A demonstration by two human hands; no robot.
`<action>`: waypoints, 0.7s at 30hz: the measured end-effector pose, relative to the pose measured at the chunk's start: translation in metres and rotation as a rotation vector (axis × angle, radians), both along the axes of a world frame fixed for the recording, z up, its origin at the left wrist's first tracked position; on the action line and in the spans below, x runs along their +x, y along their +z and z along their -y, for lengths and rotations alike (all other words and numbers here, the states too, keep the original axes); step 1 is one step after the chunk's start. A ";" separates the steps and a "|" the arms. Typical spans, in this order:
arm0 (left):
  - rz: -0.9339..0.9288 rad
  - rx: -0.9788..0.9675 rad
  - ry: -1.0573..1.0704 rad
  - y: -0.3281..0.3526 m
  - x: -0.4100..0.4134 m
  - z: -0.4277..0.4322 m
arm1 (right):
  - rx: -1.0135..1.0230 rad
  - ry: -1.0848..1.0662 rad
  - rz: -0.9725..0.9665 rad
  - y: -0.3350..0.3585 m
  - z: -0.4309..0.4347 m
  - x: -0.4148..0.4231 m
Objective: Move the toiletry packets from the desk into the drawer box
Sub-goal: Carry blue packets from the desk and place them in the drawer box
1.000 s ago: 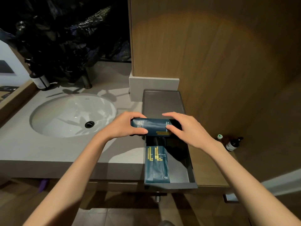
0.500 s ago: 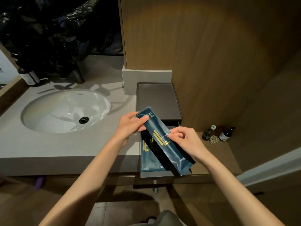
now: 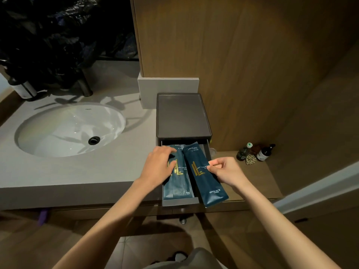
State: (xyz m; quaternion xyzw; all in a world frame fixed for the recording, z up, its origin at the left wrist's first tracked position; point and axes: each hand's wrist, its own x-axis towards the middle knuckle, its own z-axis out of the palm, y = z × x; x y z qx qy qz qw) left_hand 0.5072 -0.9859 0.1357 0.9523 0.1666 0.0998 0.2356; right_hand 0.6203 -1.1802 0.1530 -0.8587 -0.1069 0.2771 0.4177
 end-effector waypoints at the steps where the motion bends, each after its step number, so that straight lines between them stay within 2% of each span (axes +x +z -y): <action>1: -0.059 0.067 -0.049 -0.002 -0.001 0.002 | -0.008 -0.009 0.018 -0.003 -0.004 0.001; 5: -0.308 0.231 -0.157 -0.009 -0.006 0.006 | -0.036 -0.045 0.090 -0.009 -0.026 -0.004; 9: -0.441 0.356 -0.200 -0.012 -0.007 0.010 | -0.054 -0.046 0.125 -0.014 -0.044 -0.009; 13: -0.494 0.436 -0.210 -0.013 -0.007 0.010 | -0.079 -0.014 0.137 -0.018 -0.055 -0.014; 21: -0.468 0.444 -0.208 -0.017 -0.008 0.007 | -0.171 0.032 0.171 -0.035 -0.057 -0.017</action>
